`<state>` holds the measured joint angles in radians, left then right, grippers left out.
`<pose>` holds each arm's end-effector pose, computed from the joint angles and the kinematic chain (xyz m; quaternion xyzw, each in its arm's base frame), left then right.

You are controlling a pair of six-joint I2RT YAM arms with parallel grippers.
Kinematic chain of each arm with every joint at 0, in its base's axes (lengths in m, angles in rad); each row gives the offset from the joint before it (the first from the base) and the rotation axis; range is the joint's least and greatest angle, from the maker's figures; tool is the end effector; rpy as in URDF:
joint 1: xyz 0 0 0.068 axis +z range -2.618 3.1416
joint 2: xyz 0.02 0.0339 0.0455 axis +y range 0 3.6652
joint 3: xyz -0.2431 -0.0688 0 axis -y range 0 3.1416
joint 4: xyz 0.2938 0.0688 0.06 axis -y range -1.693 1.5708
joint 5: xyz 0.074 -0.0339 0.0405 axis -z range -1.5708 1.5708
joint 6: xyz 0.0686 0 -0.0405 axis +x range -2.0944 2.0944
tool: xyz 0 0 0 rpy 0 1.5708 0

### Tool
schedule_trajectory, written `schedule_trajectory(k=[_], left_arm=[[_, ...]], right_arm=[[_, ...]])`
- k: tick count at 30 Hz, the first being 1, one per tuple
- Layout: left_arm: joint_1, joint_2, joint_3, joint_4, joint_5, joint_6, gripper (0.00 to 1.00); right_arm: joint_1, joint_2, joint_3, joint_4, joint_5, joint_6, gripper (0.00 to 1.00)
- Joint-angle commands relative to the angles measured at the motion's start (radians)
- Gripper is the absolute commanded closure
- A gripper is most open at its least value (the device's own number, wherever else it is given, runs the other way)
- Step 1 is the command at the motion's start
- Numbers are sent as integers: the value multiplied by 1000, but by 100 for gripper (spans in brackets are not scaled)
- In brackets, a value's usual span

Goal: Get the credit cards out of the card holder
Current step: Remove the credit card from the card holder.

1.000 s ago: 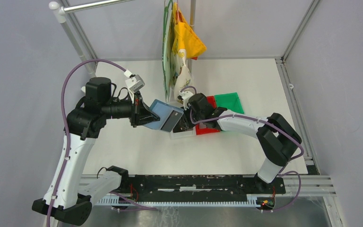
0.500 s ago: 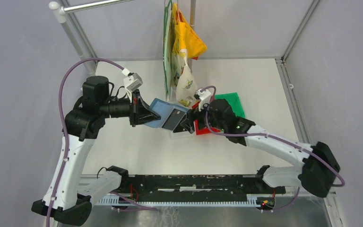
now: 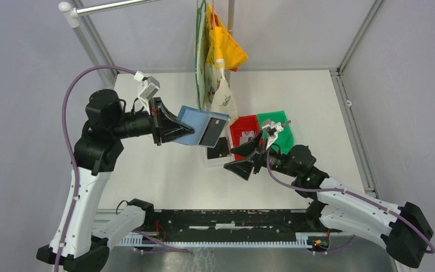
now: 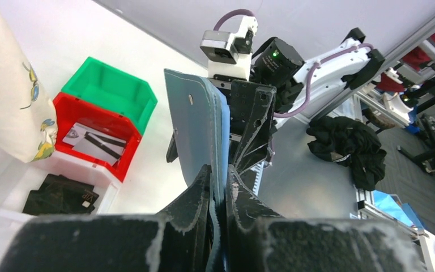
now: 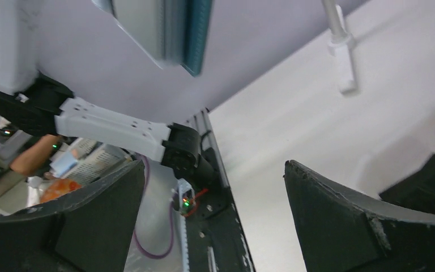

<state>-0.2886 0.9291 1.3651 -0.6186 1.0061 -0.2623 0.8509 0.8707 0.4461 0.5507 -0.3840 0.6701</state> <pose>0.1986 -0.1194 0.4666 0.3172 0.6693 -0.5090 0.4385 0.1734 0.2367 0.2504 -0.2012 0.6334 0.5990 0.4466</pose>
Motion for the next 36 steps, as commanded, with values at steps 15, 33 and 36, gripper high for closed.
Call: schedule_trajectory(k=[15, 33, 36], left_arm=[[0, -31, -46, 248, 100, -273, 98], [1, -10, 18, -109, -98, 135, 12], [0, -9, 48, -156, -119, 230, 8]], right_arm=[[44, 302, 162, 729, -2, 412, 2], [63, 142, 303, 4, -14, 3, 100], [63, 146, 422, -333, -37, -198, 100]])
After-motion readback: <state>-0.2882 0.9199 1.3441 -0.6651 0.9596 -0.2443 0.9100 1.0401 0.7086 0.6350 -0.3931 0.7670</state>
